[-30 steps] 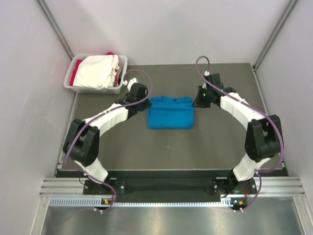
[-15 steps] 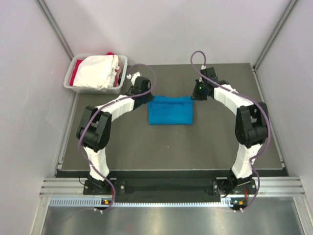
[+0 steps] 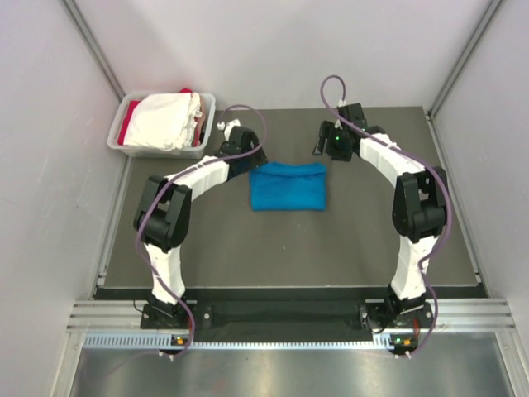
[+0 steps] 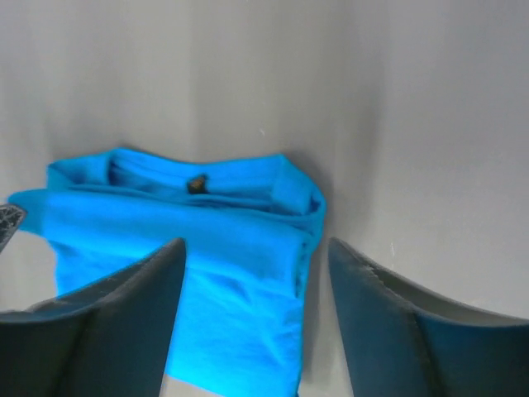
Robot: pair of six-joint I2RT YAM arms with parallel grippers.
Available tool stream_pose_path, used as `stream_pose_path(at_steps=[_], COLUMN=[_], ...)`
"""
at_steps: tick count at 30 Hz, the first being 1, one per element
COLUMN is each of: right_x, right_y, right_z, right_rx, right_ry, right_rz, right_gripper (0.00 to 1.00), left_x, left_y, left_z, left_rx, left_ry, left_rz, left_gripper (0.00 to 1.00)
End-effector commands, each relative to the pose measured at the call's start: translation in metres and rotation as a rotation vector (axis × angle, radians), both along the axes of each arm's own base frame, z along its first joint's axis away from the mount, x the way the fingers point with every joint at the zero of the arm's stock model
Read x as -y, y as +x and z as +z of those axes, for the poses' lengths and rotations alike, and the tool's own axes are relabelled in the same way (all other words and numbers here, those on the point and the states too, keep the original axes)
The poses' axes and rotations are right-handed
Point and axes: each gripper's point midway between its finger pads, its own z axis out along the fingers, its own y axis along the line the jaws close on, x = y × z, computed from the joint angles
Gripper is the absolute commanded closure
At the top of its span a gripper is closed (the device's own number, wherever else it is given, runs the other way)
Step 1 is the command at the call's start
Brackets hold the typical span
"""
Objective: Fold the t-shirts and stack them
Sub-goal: Fold the tshirt
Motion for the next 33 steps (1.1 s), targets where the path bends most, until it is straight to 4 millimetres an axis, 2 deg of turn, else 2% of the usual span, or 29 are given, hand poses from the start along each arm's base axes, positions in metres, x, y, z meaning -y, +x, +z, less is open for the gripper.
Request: stream_pose_path(at_steps=[1,2,3,4,5,6,7,8,9,10,11,12,13,14,15,16,17,21,22,24,25,26,27,28,30,31,32,33], right_x=[0.005,0.003,-0.006,-0.014,-0.022,-0.043,-0.051,-0.053,-0.064,-0.065,-0.068,-0.074,-0.077,-0.083,-0.09,-0.095,-0.101,-0.12,-0.123,-0.126,-0.127,-0.127,-0.126,-0.127,-0.127,-0.129,-0.13,-0.13], right_y=[0.008,0.0,-0.008,-0.013,-0.028,-0.036,-0.042,-0.058,-0.057,-0.06,-0.064,-0.067,-0.066,-0.065,-0.066,-0.063,-0.061,-0.054,-0.049,-0.042,-0.034,-0.028,-0.022,-0.012,0.0,0.011,0.017,0.023], right_z=[0.094,0.094,0.112,0.117,0.097,0.12,0.12,0.1,0.111,0.106,0.092,0.087,0.084,0.071,0.066,0.065,0.053,0.036,0.037,0.021,0.025,0.015,0.015,0.023,0.016,0.027,0.019,0.019], right_rx=[0.195,0.184,0.214,0.223,0.174,0.21,0.205,0.159,0.198,0.19,0.167,0.148,0.142,0.107,0.084,0.087,0.061,0.032,0.041,0.022,0.04,0.032,0.045,0.075,0.091,0.126,0.128,0.139], right_ry=[0.035,0.046,0.118,0.174,0.231,0.381,0.441,0.486,0.567,0.586,0.6,0.619,0.625,0.629,0.64,0.656,0.663,0.655,0.655,0.645,0.645,0.63,0.618,0.618,0.598,0.603,0.588,0.582], right_rz=[0.019,0.028,0.053,0.077,0.1,0.143,0.144,0.135,0.132,0.117,0.112,0.115,0.123,0.135,0.142,0.152,0.158,0.169,0.169,0.158,0.157,0.144,0.141,0.14,0.128,0.136,0.138,0.136], right_gripper=[0.25,0.24,0.21,0.18,0.15,0.15,0.14,0.11,0.1,0.09,0.07,0.07,0.07,0.06,0.06,0.06,0.06,0.06,0.06,0.06,0.06,0.06,0.06,0.06,0.06,0.06,0.06,0.06], left_x=[-0.014,-0.016,-0.016,-0.01,-0.004,-0.001,0.012,0.02,0.022,0.026,0.025,0.024,0.026,0.028,0.026,0.027,0.028,0.029,0.028,0.03,0.03,0.032,0.033,0.034,0.032,0.031,0.031,0.031], left_y=[0.006,0.001,-0.006,-0.016,-0.024,-0.035,-0.044,-0.052,-0.064,-0.074,-0.08,-0.092,-0.098,-0.101,-0.11,-0.114,-0.116,-0.114,-0.113,-0.112,-0.112,-0.11,-0.112,-0.112,-0.113,-0.113,-0.112,-0.112], left_z=[0.116,0.127,0.13,0.151,0.154,0.138,0.152,0.15,0.127,0.128,0.123,0.102,0.107,0.109,0.092,0.091,0.086,0.069,0.066,0.057,0.053,0.055,0.048,0.047,0.044,0.043,0.044,0.045], left_rx=[0.207,0.223,0.23,0.266,0.263,0.233,0.26,0.243,0.195,0.194,0.183,0.14,0.162,0.181,0.162,0.168,0.174,0.167,0.165,0.145,0.131,0.128,0.105,0.101,0.097,0.098,0.103,0.108], left_ry=[0.024,0.016,0.001,-0.059,-0.119,-0.156,-0.242,-0.314,-0.324,-0.339,-0.345,-0.333,-0.351,-0.378,-0.378,-0.394,-0.408,-0.399,-0.393,-0.38,-0.374,-0.372,-0.364,-0.367,-0.363,-0.359,-0.355,-0.351], left_rz=[-0.007,-0.011,-0.02,-0.053,-0.063,-0.079,-0.127,-0.131,-0.131,-0.135,-0.116,-0.114,-0.123,-0.138,-0.143,-0.15,-0.159,-0.156,-0.154,-0.159,-0.159,-0.166,-0.173,-0.173,-0.167,-0.167,-0.17,-0.173], left_gripper=[0.17,0.17,0.17,0.16,0.16,0.16,0.16,0.17,0.18,0.18,0.18,0.18,0.19,0.19,0.21,0.21,0.22,0.23,0.23,0.23,0.23,0.23,0.23,0.23,0.23,0.23,0.23,0.23])
